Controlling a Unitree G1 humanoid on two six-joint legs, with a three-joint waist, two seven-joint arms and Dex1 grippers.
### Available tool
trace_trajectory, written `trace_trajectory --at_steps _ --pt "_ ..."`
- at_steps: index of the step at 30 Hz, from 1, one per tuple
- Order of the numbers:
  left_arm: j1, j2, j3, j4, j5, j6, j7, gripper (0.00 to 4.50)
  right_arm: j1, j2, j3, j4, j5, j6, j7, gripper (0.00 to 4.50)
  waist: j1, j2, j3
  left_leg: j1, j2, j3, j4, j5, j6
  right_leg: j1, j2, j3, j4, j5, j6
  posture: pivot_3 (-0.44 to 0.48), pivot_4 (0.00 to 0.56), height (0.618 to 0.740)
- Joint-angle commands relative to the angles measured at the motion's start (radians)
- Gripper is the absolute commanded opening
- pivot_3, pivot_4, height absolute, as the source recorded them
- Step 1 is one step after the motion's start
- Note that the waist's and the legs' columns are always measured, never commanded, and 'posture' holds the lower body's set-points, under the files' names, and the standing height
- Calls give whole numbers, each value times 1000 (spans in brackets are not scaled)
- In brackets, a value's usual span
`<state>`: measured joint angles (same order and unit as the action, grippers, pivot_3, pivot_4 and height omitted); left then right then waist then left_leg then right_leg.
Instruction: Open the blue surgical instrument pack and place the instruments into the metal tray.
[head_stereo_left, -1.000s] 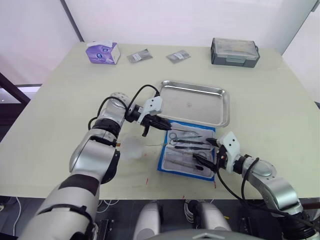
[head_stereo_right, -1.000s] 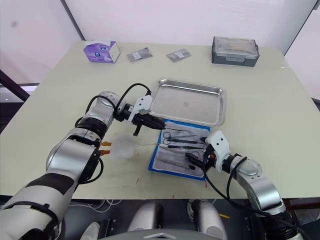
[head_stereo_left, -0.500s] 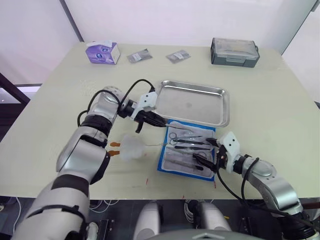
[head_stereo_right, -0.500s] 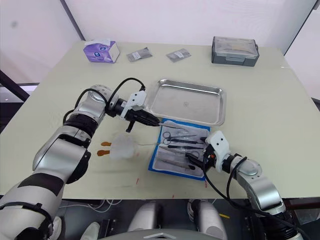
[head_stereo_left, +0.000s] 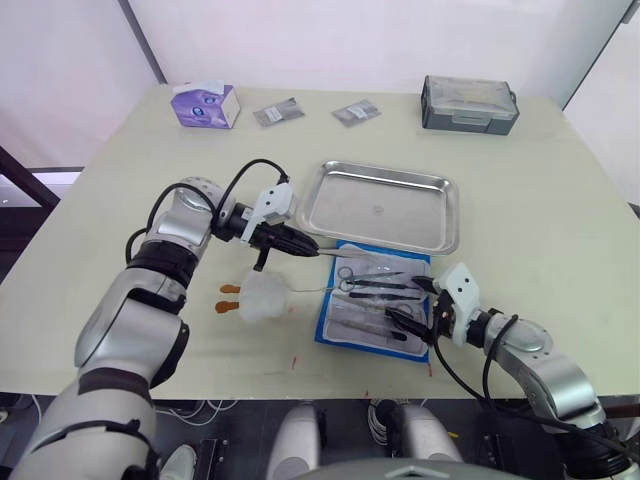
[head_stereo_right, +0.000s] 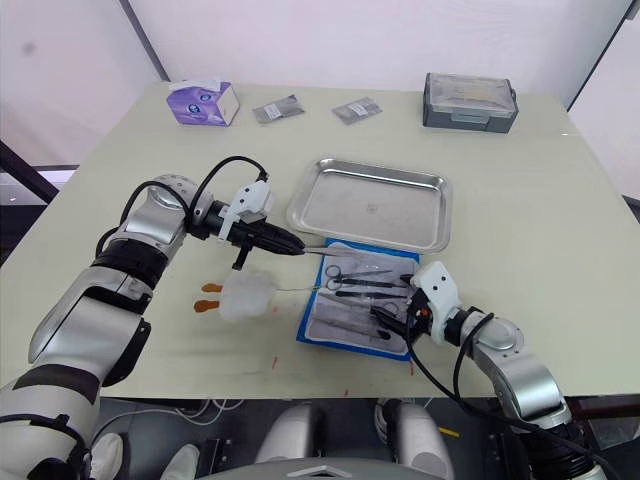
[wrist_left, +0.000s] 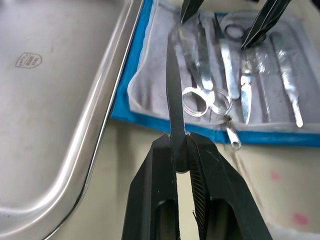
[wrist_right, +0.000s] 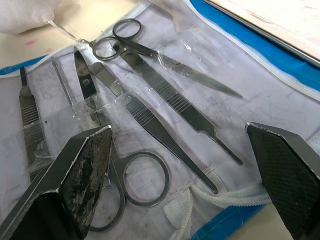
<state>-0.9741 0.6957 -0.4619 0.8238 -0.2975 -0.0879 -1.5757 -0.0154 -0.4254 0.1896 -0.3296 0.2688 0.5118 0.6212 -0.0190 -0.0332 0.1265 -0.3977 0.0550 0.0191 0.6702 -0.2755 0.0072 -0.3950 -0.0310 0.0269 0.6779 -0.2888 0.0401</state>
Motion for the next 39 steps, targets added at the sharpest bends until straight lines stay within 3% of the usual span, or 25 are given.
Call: trace_trajectory --at_steps 1,5,10,15,23,30,39 --pt "3 42 33 -52 -26 29 -39 75 37 -6 53 101 -27 51 5 4500 0 0 0 0 0 0 0 0 0 0 0 0 0 0 0 0 150 738" --pt "-7 66 48 -58 -41 49 -39 75 36 -7 52 102 -28 50 6 4500 0 0 0 0 0 0 0 0 0 0 0 0 0 0 0 0 150 738" --pt "-56 2 201 -17 -81 138 -5 75 35 -4 52 104 -30 48 6 4500 3 0 0 0 0 0 0 0 0 0 0 0 0 0 0 0 150 738" --pt "-55 -80 330 -39 -69 211 199 75 36 -3 53 105 -32 40 7 4500 1 0 0 0 0 0 0 0 0 0 0 0 0 0 0 0 150 738" --pt "24 -168 434 -160 -25 323 523 75 53 -1 50 109 -47 -24 8 4500 1 0 0 0 0 0 0 0 0 0 0 0 0 0 0 0 150 738" --pt "99 -196 448 -276 17 434 683 75 63 -3 58 130 -63 -95 19 4500 1 0 0 0 0 0 0 0 0 0 0 0 0 0 0 0 150 738" --pt "104 -276 457 -232 100 452 925 75 74 -6 70 172 -83 -210 45 4500 4 0 0 0 0 0 0 0 0 0 0 0 0 0 0 0 150 738"
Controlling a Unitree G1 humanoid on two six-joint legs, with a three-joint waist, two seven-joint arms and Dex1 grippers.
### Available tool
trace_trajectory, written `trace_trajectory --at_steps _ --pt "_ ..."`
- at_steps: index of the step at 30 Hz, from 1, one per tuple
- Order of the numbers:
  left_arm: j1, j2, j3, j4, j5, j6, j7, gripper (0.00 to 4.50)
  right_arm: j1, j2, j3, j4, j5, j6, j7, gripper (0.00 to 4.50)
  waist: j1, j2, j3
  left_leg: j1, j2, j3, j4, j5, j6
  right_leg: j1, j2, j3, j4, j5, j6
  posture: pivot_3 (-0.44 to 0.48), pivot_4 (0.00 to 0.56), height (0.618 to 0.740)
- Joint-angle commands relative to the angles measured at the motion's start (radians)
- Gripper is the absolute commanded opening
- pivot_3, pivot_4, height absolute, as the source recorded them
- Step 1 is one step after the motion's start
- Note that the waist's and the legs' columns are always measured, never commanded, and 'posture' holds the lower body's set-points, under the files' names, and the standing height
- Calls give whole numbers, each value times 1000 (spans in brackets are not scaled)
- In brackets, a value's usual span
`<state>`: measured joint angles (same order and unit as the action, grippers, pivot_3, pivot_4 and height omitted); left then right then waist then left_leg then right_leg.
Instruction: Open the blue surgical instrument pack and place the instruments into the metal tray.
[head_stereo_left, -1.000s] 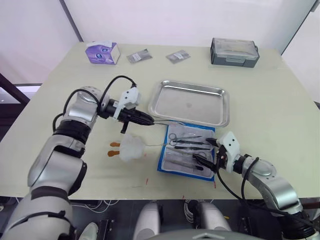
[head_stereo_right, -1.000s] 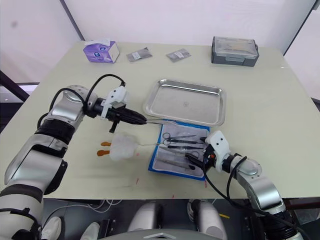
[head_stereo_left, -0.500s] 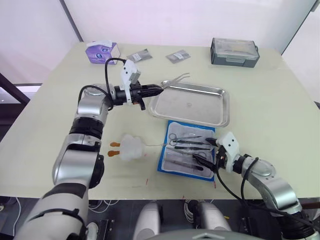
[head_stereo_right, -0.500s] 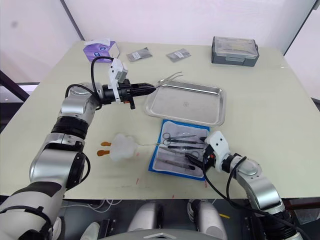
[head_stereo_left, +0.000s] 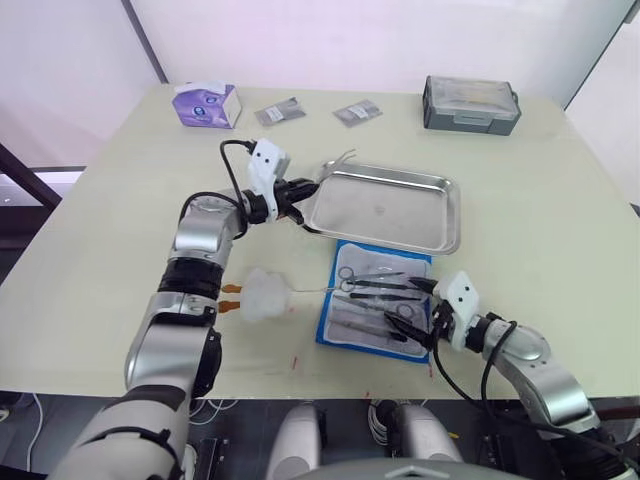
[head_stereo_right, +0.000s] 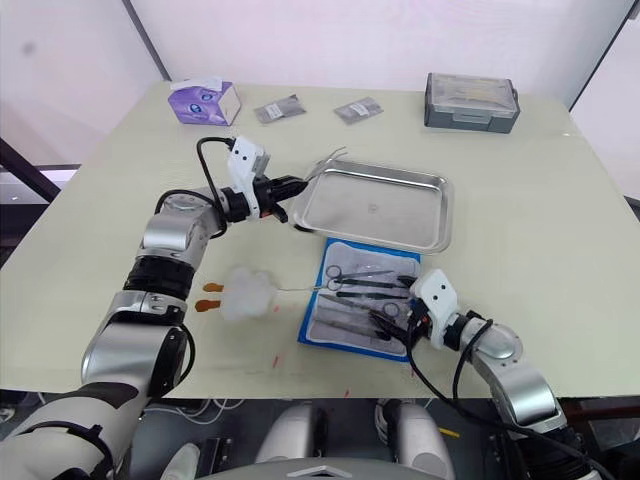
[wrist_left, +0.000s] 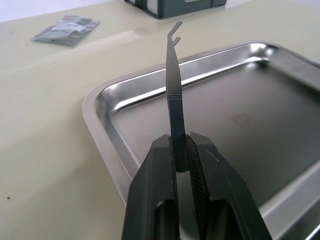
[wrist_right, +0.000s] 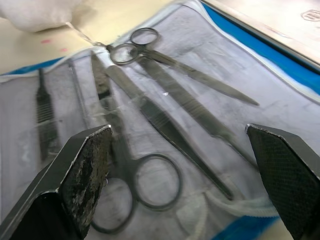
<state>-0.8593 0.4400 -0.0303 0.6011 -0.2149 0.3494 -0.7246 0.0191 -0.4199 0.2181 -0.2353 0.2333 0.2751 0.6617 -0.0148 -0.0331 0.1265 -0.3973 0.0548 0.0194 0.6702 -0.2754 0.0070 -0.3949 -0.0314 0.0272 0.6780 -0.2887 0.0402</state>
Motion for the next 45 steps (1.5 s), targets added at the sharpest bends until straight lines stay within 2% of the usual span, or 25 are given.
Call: trace_trajectory --at_steps 1,11,22,23,24,25,26,27,31,36,39,42,45 --pt "-12 -35 28 -13 21 32 103 75 38 -12 42 81 -48 25 4 4500 0 0 0 0 0 0 0 0 0 0 0 0 0 0 0 0 150 738" --pt "38 -153 70 -141 37 267 356 75 35 -10 41 89 -48 19 1 4500 -1 0 0 0 0 0 0 0 0 0 0 0 0 0 0 0 150 738" --pt "75 -210 93 -249 34 386 471 75 30 -5 48 96 -52 16 1 4500 -1 0 0 1 0 0 0 0 -1 0 0 1 0 0 0 0 150 738" --pt "75 -212 93 -253 32 389 472 923 30 -6 48 95 -53 16 1 4500 -1 0 0 1 0 0 0 0 -1 0 0 1 0 0 0 0 150 738" --pt "74 -213 94 -257 32 389 477 1298 30 -6 48 95 -53 17 1 4500 -2 0 0 1 0 0 0 0 -1 0 0 1 0 0 0 0 150 738" --pt "75 -214 93 -265 31 392 477 1981 29 -6 48 95 -53 17 0 4500 -3 0 0 1 0 0 0 0 -1 0 0 1 0 0 0 0 150 738" --pt "76 -217 93 -272 30 395 480 2276 29 -6 49 95 -53 18 0 4500 -3 0 0 1 0 0 0 0 -1 0 0 1 0 0 0 0 150 738" --pt "78 -220 92 -280 31 396 485 2486 28 -6 49 95 -53 18 0 4500 -3 1 0 1 0 0 -1 0 -1 0 0 1 0 0 0 0 150 738" --pt "81 -225 99 -337 19 420 491 2486 28 -7 48 96 -53 16 0 4500 -3 1 0 1 0 0 -1 0 -1 0 0 2 0 0 0 0 150 738" --pt "90 -198 90 -413 6 422 447 2486 28 -4 49 99 -54 12 -2 4500 -3 1 0 1 0 0 -1 1 -1 0 0 2 0 0 0 0 150 738" --pt "107 -177 71 -451 -15 375 363 2486 27 -3 50 100 -54 11 -2 4500 -2 1 0 1 0 0 -1 1 -2 0 0 2 0 0 0 0 150 738" --pt "139 -139 37 -477 -52 291 193 2486 24 -1 49 103 -53 12 -2 4500 -2 1 0 1 0 0 -1 3 -5 0 0 2 0 0 0 0 150 738" --pt "182 -83 12 -480 -110 129 -70 2486 21 0 49 106 -53 13 -1 4500 -3 1 0 1 0 1 -1 3 -5 0 0 2 0 0 0 0 150 738"
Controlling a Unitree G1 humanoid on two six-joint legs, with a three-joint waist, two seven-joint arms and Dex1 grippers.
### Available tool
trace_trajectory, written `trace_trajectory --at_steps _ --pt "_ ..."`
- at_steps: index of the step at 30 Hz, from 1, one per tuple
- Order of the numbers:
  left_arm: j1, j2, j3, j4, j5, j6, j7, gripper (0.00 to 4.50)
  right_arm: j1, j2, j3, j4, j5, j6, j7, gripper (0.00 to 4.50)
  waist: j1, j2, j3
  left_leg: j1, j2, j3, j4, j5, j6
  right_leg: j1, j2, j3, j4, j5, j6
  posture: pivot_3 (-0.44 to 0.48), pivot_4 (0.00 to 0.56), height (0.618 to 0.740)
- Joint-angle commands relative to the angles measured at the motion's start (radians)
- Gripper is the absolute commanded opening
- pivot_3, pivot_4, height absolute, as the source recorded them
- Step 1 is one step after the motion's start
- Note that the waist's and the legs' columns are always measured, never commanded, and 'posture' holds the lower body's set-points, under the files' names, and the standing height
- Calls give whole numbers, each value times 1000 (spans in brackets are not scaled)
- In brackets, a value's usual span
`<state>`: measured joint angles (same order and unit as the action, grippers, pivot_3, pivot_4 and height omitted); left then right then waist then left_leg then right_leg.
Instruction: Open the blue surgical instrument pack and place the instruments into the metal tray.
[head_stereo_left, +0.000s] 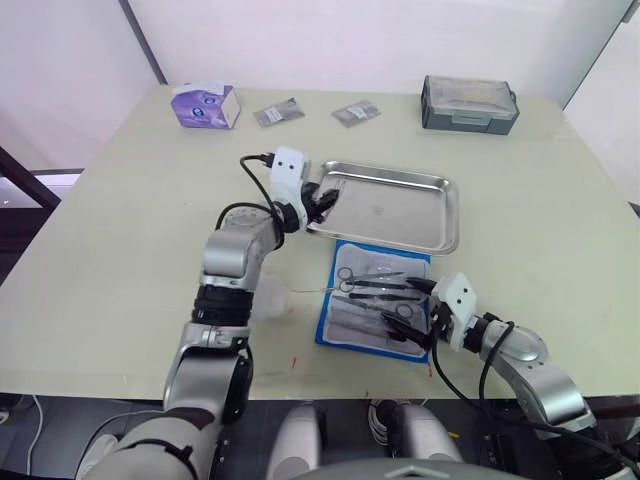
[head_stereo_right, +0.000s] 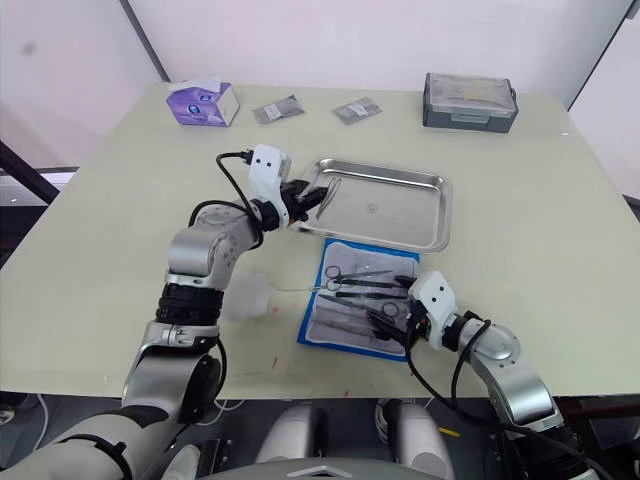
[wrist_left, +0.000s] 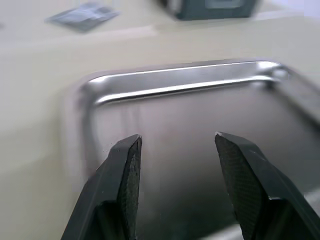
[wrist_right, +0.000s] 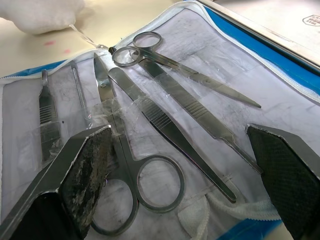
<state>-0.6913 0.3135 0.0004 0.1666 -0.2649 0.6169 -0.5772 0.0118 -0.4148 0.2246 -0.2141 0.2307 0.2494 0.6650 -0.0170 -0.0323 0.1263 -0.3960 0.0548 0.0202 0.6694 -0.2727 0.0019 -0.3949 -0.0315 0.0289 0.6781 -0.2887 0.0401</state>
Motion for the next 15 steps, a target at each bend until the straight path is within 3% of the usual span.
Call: trace_trajectory --at_steps 1,8,15 --pt "23 66 -21 -26 -79 -178 -303 2486 27 -5 43 85 -50 38 -4 4500 -1 0 0 0 0 0 0 0 0 0 0 0 0 0 0 0 150 738" --pt "-1 185 -122 172 -48 -399 -701 2486 19 -4 40 90 -52 40 -4 4500 0 1 0 1 0 1 0 -2 4 0 1 0 0 0 0 0 150 738" --pt "-27 171 -226 299 49 -540 -809 2486 29 -3 36 80 -53 42 -14 4500 1 1 0 0 0 0 0 -3 5 0 1 0 0 0 0 0 150 738"
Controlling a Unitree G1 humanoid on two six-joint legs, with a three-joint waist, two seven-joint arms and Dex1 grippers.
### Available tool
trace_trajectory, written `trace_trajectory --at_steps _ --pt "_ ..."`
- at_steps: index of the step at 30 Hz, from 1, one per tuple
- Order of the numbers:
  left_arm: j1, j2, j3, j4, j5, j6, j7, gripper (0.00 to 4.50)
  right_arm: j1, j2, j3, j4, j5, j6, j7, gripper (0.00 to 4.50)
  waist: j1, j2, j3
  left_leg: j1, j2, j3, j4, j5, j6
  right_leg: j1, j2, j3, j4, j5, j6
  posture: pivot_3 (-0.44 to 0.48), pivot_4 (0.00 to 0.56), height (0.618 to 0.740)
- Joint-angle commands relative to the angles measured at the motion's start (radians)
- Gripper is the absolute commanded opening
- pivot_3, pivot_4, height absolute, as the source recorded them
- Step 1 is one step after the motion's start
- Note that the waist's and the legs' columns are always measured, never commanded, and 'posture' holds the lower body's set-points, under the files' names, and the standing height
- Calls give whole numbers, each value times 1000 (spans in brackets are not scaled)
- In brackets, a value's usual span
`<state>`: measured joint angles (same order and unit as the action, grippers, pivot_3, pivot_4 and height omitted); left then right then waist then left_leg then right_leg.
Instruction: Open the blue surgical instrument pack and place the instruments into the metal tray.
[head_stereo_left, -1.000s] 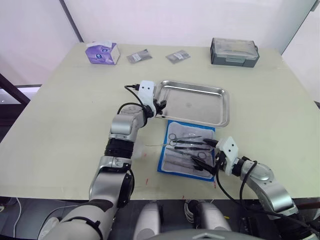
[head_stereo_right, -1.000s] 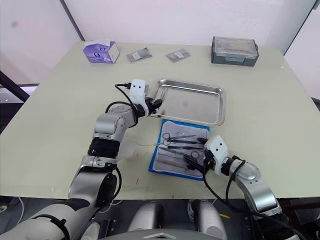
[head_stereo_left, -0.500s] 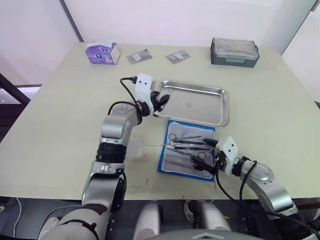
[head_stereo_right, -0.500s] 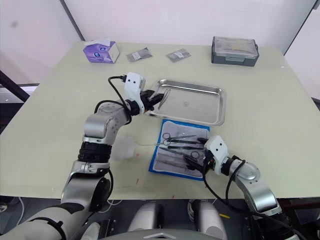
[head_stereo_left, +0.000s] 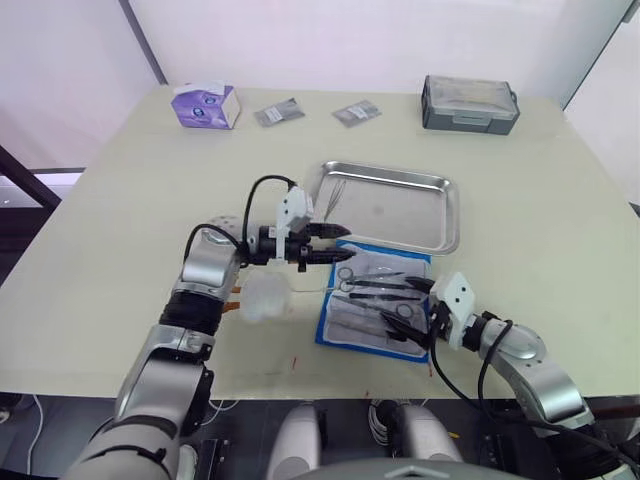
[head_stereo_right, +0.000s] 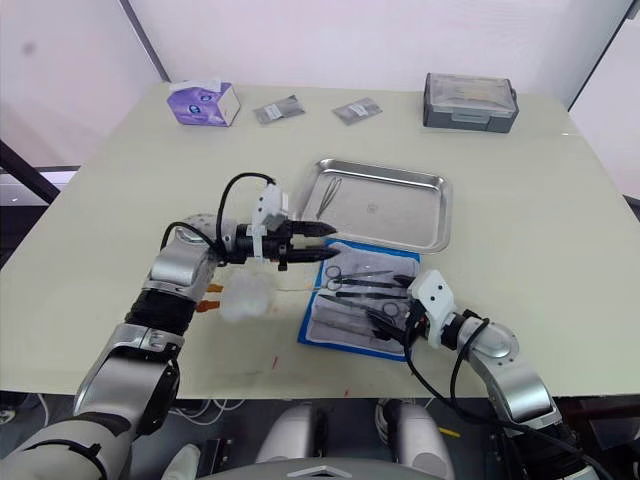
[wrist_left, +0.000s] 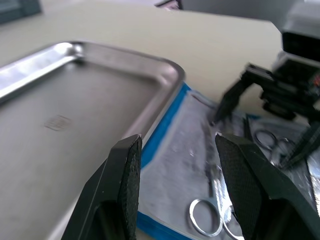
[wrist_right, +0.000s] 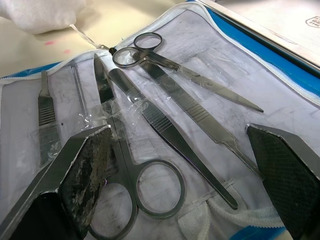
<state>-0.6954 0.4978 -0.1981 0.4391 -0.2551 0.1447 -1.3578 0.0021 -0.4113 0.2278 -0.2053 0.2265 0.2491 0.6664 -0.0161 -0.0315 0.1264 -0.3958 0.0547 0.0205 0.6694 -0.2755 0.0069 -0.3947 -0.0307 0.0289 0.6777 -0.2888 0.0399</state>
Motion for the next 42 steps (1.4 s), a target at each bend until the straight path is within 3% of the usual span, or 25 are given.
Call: trace_trajectory --at_steps 1,15,31,35,36,39,42 --pt "-27 -21 -38 45 54 -87 -29 2486 40 -7 32 70 -49 43 -17 4500 0 0 0 0 0 0 0 0 0 0 0 0 0 0 0 0 150 738" --pt "-108 -95 -75 286 185 -250 -4 2486 52 -7 31 55 -50 49 -29 4500 1 0 0 -1 0 0 0 0 0 0 0 0 0 0 0 0 150 738" --pt "-123 -106 -95 359 251 -332 8 2486 48 -3 36 56 -52 53 -33 4500 1 0 0 0 0 0 0 0 0 0 0 0 0 0 0 0 150 738" --pt "-115 -106 -99 346 248 -327 -15 1454 50 -2 37 55 -50 55 -34 4500 1 0 0 0 0 0 0 0 0 0 0 0 0 0 0 0 150 738" --pt "-114 -106 -100 344 248 -324 -23 916 50 -2 38 55 -51 55 -34 4500 1 0 0 0 0 0 0 0 0 0 0 0 0 0 0 0 150 738" --pt "-113 -102 -109 341 257 -314 -45 60 48 -2 38 57 -51 55 -33 4500 1 1 0 0 0 0 0 0 0 0 0 0 0 0 0 0 150 738" --pt "-113 -96 -120 338 270 -299 -65 60 47 -2 38 57 -51 57 -34 4500 0 1 -1 0 0 0 0 0 0 0 0 0 0 0 0 0 150 738"
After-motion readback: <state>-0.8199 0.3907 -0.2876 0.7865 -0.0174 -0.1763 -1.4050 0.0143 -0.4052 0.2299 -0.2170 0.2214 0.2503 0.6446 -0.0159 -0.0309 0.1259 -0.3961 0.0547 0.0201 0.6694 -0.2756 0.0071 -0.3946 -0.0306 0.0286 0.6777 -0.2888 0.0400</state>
